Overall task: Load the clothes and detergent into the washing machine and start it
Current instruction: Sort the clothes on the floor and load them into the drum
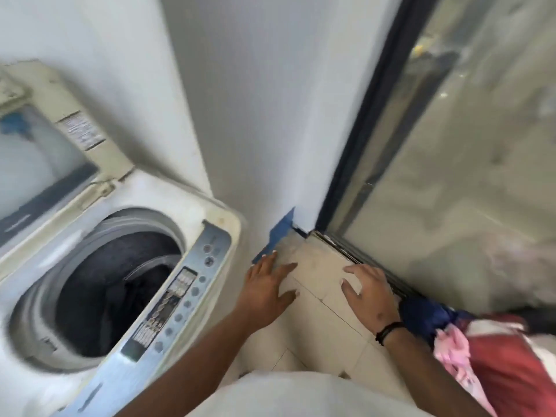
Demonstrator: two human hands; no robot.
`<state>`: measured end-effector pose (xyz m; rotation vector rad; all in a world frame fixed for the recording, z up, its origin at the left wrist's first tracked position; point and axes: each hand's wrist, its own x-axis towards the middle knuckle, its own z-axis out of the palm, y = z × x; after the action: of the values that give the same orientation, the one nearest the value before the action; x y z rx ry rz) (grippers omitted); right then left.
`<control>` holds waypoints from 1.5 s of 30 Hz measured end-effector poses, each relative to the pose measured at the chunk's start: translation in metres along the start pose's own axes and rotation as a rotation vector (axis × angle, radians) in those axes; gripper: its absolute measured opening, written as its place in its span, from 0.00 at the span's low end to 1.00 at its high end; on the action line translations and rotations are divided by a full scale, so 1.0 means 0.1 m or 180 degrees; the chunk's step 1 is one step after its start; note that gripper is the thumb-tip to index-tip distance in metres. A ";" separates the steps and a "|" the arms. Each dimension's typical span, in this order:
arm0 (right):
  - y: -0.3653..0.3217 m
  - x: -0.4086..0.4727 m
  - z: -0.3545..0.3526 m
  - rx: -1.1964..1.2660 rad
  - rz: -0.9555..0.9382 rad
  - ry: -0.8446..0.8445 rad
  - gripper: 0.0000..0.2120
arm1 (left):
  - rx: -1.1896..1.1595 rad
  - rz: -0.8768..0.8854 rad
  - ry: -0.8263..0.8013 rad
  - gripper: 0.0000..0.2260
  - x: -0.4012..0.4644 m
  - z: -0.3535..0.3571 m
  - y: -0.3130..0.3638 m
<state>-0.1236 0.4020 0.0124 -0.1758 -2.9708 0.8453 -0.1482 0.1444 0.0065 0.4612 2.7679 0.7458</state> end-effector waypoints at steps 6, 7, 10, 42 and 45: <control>1.02 -0.60 -0.48 0.0289 0.1120 0.0366 0.11 | 0.0299 0.0542 -0.0864 0.29 0.41 0.57 0.85; 1.21 -0.73 -0.59 0.0326 0.1284 0.0400 0.11 | 0.0317 0.0601 -0.0981 0.29 0.48 0.71 1.04; 1.67 -1.06 -0.87 0.0386 0.1646 0.0620 0.11 | 0.0330 0.0750 -0.1236 0.29 0.66 1.05 1.56; 4.47 -1.61 -0.98 0.0769 0.3824 0.0445 0.32 | 0.0267 0.1436 -0.2837 0.17 2.28 4.40 4.14; 4.83 -1.45 -0.79 0.0544 0.3829 0.0631 0.34 | 0.0263 0.1462 -0.2798 0.16 2.52 4.82 4.25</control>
<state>0.0724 0.8331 -0.1770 -1.9727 -2.3471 0.9940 -0.1319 0.7980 -0.2150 1.1405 1.8793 0.3631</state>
